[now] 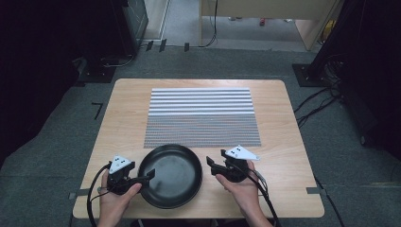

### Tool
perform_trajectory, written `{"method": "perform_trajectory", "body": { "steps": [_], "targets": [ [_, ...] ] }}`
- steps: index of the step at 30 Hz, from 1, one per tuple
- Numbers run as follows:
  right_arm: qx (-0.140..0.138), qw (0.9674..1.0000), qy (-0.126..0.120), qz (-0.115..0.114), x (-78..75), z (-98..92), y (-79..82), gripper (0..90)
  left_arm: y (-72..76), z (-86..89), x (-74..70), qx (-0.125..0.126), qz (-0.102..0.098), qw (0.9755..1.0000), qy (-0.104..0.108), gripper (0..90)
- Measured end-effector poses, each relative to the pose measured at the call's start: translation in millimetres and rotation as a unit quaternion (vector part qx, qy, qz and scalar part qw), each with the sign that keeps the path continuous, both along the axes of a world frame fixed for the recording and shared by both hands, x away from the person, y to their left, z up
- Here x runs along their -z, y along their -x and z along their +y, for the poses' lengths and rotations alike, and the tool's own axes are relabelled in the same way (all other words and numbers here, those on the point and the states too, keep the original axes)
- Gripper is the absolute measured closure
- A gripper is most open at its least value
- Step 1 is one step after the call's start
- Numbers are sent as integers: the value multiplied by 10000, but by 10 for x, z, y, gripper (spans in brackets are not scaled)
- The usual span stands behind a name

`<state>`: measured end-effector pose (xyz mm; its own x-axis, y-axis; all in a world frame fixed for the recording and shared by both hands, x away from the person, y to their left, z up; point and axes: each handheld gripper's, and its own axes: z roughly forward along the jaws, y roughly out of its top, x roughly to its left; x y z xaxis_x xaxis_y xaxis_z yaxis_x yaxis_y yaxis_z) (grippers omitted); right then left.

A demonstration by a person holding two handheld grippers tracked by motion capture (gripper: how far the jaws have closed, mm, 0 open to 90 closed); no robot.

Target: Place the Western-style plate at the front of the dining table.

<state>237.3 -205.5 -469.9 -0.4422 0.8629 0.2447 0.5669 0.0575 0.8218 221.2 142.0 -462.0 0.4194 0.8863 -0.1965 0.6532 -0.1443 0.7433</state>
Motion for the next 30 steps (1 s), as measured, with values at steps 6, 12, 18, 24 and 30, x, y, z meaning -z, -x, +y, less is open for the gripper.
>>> {"method": "perform_trajectory", "body": {
  "steps": [6, 12, 18, 24, 30],
  "targets": [
    [-240, 9992, -249, 218, 44, 73, -11, 454, -19, -20, 57, -38, 139, 9998, -127, 154],
    [-498, 9972, -342, 449, 131, 172, -5, 522, -24, -39, 112, -98, 222, 9993, -277, 294],
    [-628, 9956, -322, 619, 209, 249, -9, 548, -26, -32, 148, -143, 239, 9991, -308, 405],
    [-745, 9946, -144, 714, 291, 305, -7, 568, -28, 0, 168, -165, 212, 9992, -301, 476],
    [-811, 9932, -238, 798, 299, 312, -6, 604, -27, -4, 177, -175, 199, 9987, -436, 529]
  ]
}}
